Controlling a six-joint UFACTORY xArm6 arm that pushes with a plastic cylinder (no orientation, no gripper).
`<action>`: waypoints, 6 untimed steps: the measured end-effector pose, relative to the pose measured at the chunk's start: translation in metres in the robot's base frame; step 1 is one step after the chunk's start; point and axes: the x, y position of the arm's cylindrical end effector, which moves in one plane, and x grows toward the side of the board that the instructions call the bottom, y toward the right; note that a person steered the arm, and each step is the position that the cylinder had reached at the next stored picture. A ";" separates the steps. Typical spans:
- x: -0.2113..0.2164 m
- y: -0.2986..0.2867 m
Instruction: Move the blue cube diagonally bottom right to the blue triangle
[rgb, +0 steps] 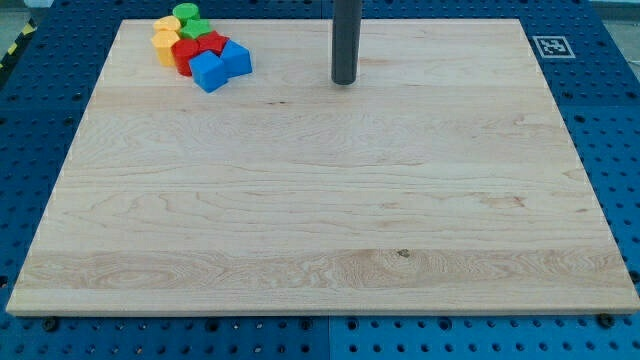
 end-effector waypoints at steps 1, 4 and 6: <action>0.000 0.000; -0.078 -0.020; 0.065 -0.052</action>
